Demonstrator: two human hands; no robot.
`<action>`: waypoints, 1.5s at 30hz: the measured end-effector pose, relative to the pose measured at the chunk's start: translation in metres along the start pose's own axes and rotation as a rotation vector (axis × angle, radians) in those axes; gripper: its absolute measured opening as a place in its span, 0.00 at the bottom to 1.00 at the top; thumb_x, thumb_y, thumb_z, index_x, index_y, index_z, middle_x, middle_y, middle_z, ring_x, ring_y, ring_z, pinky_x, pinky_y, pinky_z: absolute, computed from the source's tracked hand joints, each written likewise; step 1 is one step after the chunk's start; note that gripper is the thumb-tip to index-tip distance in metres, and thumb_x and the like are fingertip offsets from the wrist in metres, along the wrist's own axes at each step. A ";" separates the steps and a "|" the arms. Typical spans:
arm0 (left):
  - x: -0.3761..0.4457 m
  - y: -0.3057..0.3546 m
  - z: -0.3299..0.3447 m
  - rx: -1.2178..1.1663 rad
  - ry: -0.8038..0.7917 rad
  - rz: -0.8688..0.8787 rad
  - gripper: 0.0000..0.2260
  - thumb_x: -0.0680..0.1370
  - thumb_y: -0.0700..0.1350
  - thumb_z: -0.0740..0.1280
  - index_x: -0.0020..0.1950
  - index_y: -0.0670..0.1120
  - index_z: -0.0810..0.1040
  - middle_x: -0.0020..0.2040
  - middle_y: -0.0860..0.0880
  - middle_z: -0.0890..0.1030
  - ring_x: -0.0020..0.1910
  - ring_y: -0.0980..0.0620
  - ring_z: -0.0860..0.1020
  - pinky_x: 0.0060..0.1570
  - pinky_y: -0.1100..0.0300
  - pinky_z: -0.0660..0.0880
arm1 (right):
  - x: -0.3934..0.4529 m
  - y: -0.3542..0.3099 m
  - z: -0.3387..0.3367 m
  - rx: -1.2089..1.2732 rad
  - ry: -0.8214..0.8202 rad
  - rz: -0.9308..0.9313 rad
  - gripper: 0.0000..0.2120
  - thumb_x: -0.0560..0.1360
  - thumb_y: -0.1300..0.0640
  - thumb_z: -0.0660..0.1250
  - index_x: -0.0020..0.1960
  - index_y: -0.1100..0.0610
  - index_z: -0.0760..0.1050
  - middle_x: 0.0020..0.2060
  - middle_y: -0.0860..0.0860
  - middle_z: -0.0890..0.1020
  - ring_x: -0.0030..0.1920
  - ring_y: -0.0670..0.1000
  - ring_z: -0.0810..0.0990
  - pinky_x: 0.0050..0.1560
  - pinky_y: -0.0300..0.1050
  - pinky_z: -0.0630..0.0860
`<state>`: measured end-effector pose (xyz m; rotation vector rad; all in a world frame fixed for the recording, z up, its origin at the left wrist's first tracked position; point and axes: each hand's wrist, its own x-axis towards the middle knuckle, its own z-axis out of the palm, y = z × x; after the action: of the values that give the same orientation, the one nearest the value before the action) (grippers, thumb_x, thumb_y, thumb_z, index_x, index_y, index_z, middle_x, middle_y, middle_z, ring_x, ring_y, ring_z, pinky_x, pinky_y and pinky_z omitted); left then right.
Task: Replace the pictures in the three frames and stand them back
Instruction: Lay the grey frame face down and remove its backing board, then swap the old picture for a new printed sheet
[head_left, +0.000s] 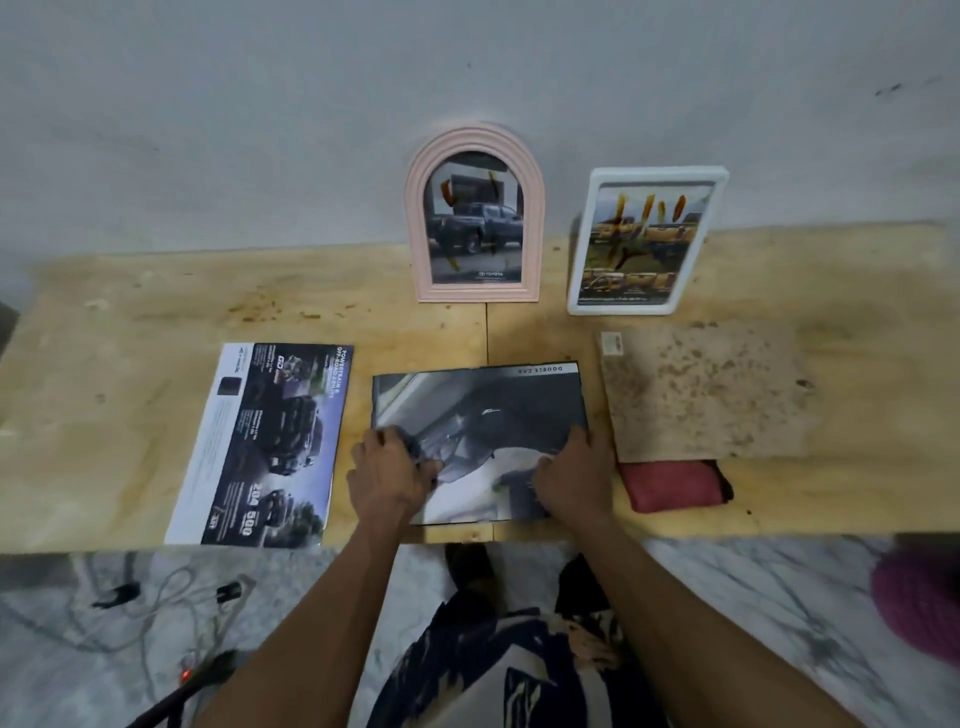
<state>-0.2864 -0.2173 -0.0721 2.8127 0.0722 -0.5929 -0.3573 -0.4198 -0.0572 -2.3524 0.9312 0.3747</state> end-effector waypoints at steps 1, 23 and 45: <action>0.001 0.000 0.001 0.020 0.006 0.000 0.26 0.72 0.62 0.73 0.60 0.46 0.73 0.64 0.44 0.70 0.62 0.41 0.69 0.52 0.46 0.74 | -0.001 -0.005 0.001 0.017 0.000 0.034 0.19 0.71 0.54 0.62 0.61 0.59 0.67 0.66 0.59 0.67 0.63 0.60 0.70 0.62 0.54 0.70; 0.008 0.001 -0.018 0.045 0.035 -0.117 0.35 0.68 0.60 0.77 0.67 0.44 0.69 0.65 0.43 0.71 0.64 0.41 0.69 0.55 0.45 0.72 | 0.011 -0.043 0.030 0.057 0.029 0.279 0.32 0.74 0.54 0.66 0.73 0.59 0.56 0.72 0.58 0.58 0.68 0.61 0.59 0.64 0.56 0.66; 0.025 0.018 -0.025 -0.361 0.064 -0.432 0.38 0.62 0.49 0.83 0.65 0.42 0.69 0.62 0.40 0.73 0.62 0.38 0.74 0.62 0.42 0.73 | 0.012 -0.022 0.024 -0.050 0.050 0.236 0.32 0.73 0.52 0.70 0.70 0.59 0.58 0.68 0.57 0.60 0.66 0.60 0.62 0.58 0.56 0.71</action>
<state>-0.2523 -0.2281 -0.0555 2.4657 0.7360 -0.5145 -0.3348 -0.3987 -0.0723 -2.3113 1.2415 0.4378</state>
